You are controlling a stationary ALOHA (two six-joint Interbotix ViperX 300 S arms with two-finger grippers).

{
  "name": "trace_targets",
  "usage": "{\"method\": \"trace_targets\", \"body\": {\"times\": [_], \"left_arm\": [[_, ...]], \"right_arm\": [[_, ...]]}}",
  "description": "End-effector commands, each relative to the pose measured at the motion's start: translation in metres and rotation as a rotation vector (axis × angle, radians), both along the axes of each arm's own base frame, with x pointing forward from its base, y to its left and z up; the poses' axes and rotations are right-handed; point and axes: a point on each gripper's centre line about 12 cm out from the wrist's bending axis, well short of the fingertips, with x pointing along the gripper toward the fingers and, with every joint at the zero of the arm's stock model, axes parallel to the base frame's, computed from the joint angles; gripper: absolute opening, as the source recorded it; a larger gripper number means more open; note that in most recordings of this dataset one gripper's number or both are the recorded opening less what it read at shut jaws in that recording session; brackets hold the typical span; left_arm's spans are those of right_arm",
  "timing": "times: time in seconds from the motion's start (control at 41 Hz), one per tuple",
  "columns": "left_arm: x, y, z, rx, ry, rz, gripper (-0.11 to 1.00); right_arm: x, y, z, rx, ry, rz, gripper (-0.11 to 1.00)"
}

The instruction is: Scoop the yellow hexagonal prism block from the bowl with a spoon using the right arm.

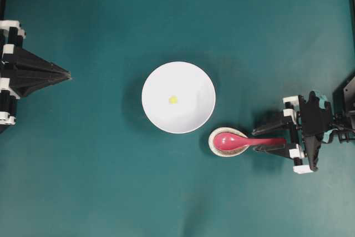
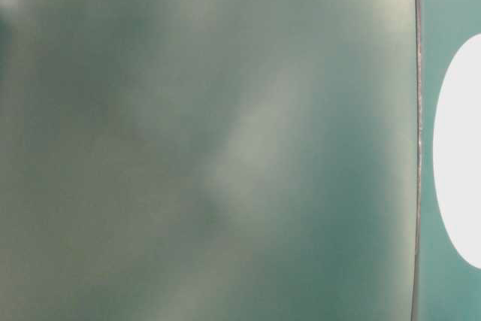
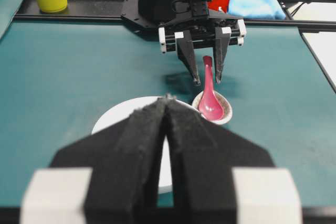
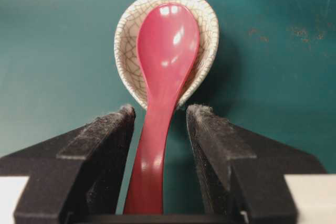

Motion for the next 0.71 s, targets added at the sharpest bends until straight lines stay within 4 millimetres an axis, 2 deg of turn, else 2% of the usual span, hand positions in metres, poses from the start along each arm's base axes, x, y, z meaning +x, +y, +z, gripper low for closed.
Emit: {"method": "trace_targets", "body": {"times": [0.0,0.39,0.682], "left_arm": [[0.0026,0.0003,0.0107,0.002,-0.026,0.001,0.01],[0.0027,0.0003,0.0105,0.002,-0.025,0.001,0.01],[0.0026,0.0003,0.0107,0.002,-0.026,0.001,0.01]], "right_arm": [[0.0027,0.0018,0.0036,0.006,-0.018,0.002,0.51],[0.0029,0.0021,0.0032,0.006,-0.014,0.002,0.51],[0.0029,0.0021,0.0032,0.004,-0.014,0.003,0.35]]}}
